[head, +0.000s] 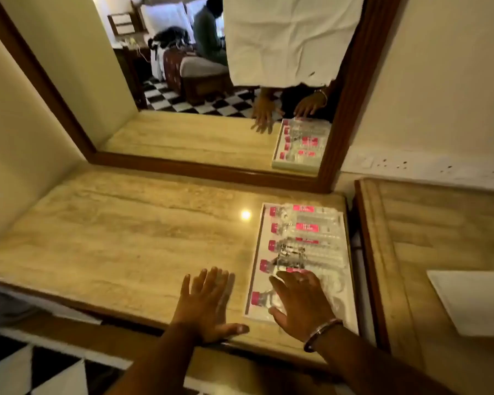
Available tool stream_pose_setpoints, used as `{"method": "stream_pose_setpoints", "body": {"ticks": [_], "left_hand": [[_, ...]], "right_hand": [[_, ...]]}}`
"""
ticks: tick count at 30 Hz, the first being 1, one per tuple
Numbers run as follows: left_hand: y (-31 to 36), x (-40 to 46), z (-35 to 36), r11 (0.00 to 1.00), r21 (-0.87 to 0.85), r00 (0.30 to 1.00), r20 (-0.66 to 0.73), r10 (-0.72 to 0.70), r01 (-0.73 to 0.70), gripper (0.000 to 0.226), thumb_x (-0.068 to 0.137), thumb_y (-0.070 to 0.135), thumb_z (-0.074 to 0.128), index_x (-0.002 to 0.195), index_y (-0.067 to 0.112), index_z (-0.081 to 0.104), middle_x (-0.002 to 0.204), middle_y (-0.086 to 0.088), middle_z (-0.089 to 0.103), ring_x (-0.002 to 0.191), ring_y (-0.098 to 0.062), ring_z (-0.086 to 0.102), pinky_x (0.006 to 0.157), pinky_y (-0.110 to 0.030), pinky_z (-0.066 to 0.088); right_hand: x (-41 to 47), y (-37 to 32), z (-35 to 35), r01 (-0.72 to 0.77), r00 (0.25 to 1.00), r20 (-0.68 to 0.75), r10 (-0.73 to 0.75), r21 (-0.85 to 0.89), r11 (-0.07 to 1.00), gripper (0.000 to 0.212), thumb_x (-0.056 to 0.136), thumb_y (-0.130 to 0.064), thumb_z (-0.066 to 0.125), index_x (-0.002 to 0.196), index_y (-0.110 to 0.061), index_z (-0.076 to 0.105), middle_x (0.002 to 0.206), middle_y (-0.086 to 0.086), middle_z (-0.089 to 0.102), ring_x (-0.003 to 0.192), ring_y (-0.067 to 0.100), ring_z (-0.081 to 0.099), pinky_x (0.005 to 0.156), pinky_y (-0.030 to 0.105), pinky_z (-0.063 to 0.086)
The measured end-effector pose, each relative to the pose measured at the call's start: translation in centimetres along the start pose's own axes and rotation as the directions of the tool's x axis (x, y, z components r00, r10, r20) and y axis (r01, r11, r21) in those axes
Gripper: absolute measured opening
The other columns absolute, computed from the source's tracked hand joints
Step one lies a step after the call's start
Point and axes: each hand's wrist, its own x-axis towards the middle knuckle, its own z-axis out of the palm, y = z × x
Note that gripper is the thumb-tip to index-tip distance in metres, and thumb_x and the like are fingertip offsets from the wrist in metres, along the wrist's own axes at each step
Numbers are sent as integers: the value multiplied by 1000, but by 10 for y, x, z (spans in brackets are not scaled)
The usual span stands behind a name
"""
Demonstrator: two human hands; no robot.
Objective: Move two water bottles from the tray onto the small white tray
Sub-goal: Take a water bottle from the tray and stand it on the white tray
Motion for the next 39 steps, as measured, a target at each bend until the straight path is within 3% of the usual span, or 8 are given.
{"method": "stream_pose_setpoints", "body": {"ticks": [6, 10, 14, 17, 20, 30, 35, 39], "left_hand": [[7, 16, 29, 994, -86, 998, -13, 61, -62, 133, 67, 109, 27, 159, 27, -21, 168, -10, -25, 152, -31, -28, 118, -63, -22], [19, 32, 39, 998, -62, 999, -44, 31, -33, 136, 64, 109, 18, 154, 18, -30, 162, -12, -37, 146, -33, -39, 112, -65, -31], [21, 45, 42, 994, -31, 993, -70, 98, -101, 141, 63, 109, 17, 155, 11, -28, 161, -12, -40, 147, -34, -40, 112, -69, -29], [19, 51, 43, 992, -41, 989, -90, 115, -119, 144, 62, 110, 15, 159, 10, -19, 165, -12, -31, 151, -33, -30, 111, -68, -30], [19, 51, 44, 991, -49, 988, -99, 118, -124, 144, 62, 110, 19, 161, 10, -14, 166, -11, -26, 152, -31, -26, 112, -67, -29], [21, 48, 40, 994, -28, 991, -80, 107, -110, 141, 64, 109, 18, 161, 12, -14, 169, -11, -22, 155, -32, -20, 117, -69, -19], [22, 46, 36, 994, -40, 994, -47, 98, -100, 142, 61, 110, 14, 159, 13, -19, 167, -10, -26, 154, -31, -24, 118, -69, -17], [25, 47, 29, 997, -50, 998, -4, 66, -66, 145, 56, 111, 13, 159, 13, -20, 167, -10, -27, 154, -31, -23, 120, -71, -12]], "right_hand": [[34, -34, 22, 84, 960, 275, -48, -118, 990, 26, 81, -29, 55, 104, -17, 55, 99, 7, 62, 93, 29, 54, 85, 45, 36], [49, -37, 20, -19, 949, 309, 52, -111, 994, 27, 79, -35, 54, 99, -17, 58, 97, 5, 66, 89, 28, 59, 83, 41, 40], [50, -18, -23, -160, 987, 43, 155, 171, 972, 21, 72, -40, 59, 85, -23, 62, 76, -5, 64, 69, 20, 61, 67, 32, 51], [29, 17, -63, -233, 932, -174, 318, 384, 894, 27, 74, -49, 68, 81, -25, 57, 69, -9, 58, 59, 11, 54, 54, 23, 45], [4, 44, -80, -284, 915, -170, 365, 370, 885, 40, 70, -62, 65, 80, -24, 56, 72, -8, 58, 61, 11, 54, 53, 20, 38], [-24, 42, -54, -268, 881, -254, 400, 428, 863, 53, 75, -62, 53, 94, -13, 53, 88, 2, 57, 72, 17, 52, 60, 26, 40], [-38, 46, -43, -280, 822, -256, 509, 596, 752, 38, 76, -39, 70, 95, -11, 53, 85, -1, 53, 71, 15, 51, 57, 17, 35], [-59, 61, -45, -300, 758, -240, 607, 698, 651, 29, 77, -31, 72, 89, -10, 57, 77, 3, 58, 70, 22, 55, 58, 26, 43]]}}
